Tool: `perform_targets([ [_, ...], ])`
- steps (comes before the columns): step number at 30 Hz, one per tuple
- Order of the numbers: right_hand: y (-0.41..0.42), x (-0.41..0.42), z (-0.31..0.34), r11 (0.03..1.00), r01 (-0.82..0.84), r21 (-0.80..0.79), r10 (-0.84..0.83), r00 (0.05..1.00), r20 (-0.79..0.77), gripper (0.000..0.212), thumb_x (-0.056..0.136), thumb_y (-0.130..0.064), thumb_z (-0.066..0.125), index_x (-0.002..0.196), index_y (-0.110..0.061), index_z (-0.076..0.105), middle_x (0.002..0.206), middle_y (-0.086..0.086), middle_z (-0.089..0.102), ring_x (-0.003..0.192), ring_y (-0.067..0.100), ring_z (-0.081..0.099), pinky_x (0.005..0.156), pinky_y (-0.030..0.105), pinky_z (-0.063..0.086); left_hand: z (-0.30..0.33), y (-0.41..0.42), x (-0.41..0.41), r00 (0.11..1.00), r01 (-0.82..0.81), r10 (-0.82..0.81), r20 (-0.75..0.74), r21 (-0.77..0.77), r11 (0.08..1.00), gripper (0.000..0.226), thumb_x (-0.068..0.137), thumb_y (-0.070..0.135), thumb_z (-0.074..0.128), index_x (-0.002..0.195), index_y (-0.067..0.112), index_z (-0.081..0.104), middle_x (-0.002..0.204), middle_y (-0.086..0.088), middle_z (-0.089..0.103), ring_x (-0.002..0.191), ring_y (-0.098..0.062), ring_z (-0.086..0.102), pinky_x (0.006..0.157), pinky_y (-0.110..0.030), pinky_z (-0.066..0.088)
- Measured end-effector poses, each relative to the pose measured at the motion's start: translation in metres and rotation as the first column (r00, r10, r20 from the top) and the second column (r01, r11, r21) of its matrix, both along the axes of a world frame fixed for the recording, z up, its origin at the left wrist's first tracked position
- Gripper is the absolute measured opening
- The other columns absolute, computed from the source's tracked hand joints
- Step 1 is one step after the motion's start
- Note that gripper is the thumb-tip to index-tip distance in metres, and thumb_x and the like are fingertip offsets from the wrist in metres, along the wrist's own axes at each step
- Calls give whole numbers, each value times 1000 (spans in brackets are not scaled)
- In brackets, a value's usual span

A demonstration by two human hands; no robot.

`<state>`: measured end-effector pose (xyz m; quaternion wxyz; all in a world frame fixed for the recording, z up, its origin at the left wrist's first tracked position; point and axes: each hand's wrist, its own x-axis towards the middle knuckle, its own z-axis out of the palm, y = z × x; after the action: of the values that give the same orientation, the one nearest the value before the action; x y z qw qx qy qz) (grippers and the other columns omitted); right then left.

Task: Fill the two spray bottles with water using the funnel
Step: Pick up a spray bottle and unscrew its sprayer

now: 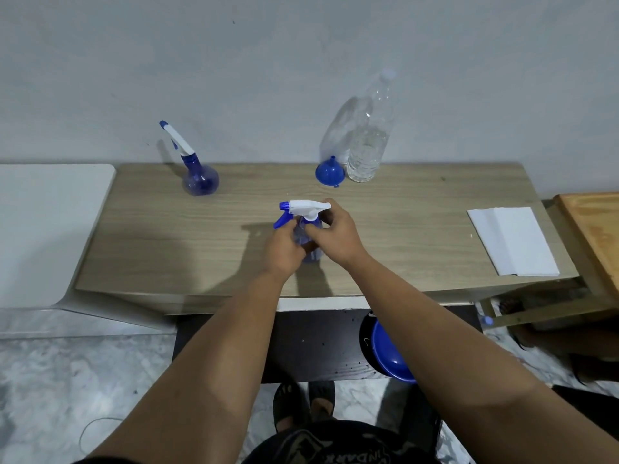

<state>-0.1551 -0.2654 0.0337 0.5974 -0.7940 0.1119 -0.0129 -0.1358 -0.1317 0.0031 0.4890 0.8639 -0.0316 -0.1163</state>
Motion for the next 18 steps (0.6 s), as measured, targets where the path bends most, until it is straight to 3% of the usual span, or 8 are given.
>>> perform_targets([
  [4, 2, -1, 2, 1000, -2, 11, 3, 1000, -12, 42, 76, -21, 83, 114, -21, 65, 103, -4, 77, 102, 18, 72, 92, 45, 60, 2, -1, 0, 1000, -1, 0, 19, 24, 1000, 37, 80, 17, 77, 114, 23, 63, 99, 8, 68, 89, -13, 64, 72, -22, 46],
  [8, 2, 0, 1, 1000, 19, 6, -19, 999, 29, 36, 82, -20, 85, 113, -14, 68, 103, 2, 77, 101, 21, 73, 93, 47, 59, 3, -1, -1, 1000, -17, 17, 19, 31, 999, 38, 82, 15, 77, 117, 20, 63, 94, 12, 63, 85, -10, 59, 65, -13, 40],
  [13, -1, -3, 16, 1000, 0, 21, -1, 997, 72, 28, 89, -11, 79, 115, -8, 74, 106, 4, 78, 103, 15, 74, 98, 42, 59, 7, -2, -1, 1000, 12, -11, 4, -35, 999, 38, 79, 21, 81, 108, 34, 60, 96, 17, 67, 92, -9, 67, 78, -24, 51],
  [17, 1, 12, 62, 992, 32, 119, -53, 983, 175, 18, 92, -12, 75, 104, 1, 72, 92, 23, 74, 84, 17, 67, 82, 35, 54, 12, 0, -2, 999, 2, -6, -41, -92, 996, 49, 74, 17, 85, 108, 39, 57, 94, 26, 66, 94, -8, 66, 73, -10, 45],
  [18, 0, 18, 79, 985, 50, 162, -84, 975, 207, 14, 92, -12, 74, 100, -2, 71, 87, 21, 73, 83, 20, 68, 78, 31, 52, 12, 0, -2, 999, 6, -10, -46, -94, 996, 50, 74, 16, 85, 109, 40, 58, 94, 26, 67, 94, -8, 66, 74, -11, 46],
])
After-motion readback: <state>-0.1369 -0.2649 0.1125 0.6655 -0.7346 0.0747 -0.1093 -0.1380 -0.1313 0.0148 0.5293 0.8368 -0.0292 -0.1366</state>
